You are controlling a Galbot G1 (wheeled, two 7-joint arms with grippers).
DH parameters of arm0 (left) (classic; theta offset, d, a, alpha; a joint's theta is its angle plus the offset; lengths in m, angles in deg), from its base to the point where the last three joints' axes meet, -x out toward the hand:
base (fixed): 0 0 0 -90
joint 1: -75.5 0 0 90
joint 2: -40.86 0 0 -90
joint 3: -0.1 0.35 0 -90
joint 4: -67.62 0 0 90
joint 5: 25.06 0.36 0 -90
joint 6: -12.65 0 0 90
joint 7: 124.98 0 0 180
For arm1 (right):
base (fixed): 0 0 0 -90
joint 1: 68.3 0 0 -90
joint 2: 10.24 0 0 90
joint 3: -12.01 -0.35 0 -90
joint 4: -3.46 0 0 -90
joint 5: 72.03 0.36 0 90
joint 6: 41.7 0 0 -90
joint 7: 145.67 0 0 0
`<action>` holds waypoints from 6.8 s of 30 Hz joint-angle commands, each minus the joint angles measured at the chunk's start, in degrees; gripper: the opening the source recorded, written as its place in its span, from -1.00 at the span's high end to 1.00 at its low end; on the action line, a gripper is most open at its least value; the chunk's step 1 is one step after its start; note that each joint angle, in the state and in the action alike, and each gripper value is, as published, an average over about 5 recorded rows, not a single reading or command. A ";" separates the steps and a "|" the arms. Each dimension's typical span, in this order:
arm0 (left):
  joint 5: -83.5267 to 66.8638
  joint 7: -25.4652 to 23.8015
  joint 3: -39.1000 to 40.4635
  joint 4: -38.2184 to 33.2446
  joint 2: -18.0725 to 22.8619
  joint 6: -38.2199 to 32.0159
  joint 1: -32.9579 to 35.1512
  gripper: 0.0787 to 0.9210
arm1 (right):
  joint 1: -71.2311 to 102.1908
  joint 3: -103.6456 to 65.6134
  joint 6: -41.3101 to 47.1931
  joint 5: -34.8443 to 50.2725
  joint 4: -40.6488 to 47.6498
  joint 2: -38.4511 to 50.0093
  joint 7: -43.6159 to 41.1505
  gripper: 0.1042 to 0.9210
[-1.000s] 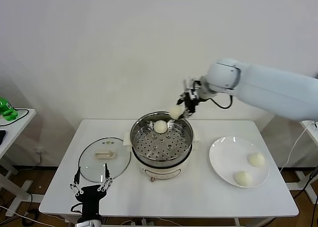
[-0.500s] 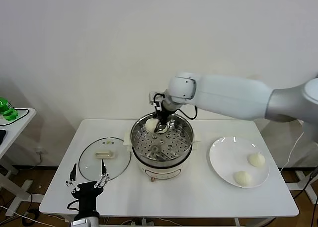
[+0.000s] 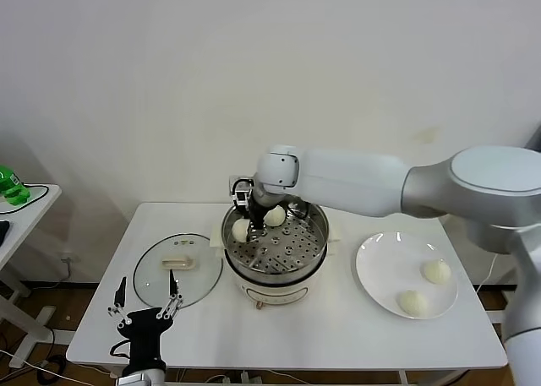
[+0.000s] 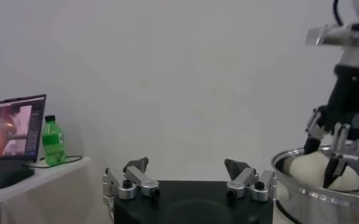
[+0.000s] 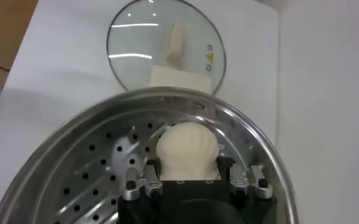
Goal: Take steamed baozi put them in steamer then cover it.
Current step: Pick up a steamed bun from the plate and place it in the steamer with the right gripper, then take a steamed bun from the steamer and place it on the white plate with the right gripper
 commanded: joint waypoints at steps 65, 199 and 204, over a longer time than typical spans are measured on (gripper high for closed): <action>2.45 0.02 1.95 0.42 -0.80 -0.95 4.17 -0.77 | 0.10 -6.28 -27.05 -43.92 -27.24 59.82 -19.99 -0.76; 5.98 0.54 3.86 0.13 1.44 -3.16 7.63 -0.77 | 36.16 -32.38 -17.65 -43.10 -17.05 54.75 -21.13 -0.49; 5.97 0.53 3.93 0.08 1.48 -3.15 7.55 -0.77 | 36.44 -32.41 -17.58 -43.26 -16.96 54.73 -21.35 -0.27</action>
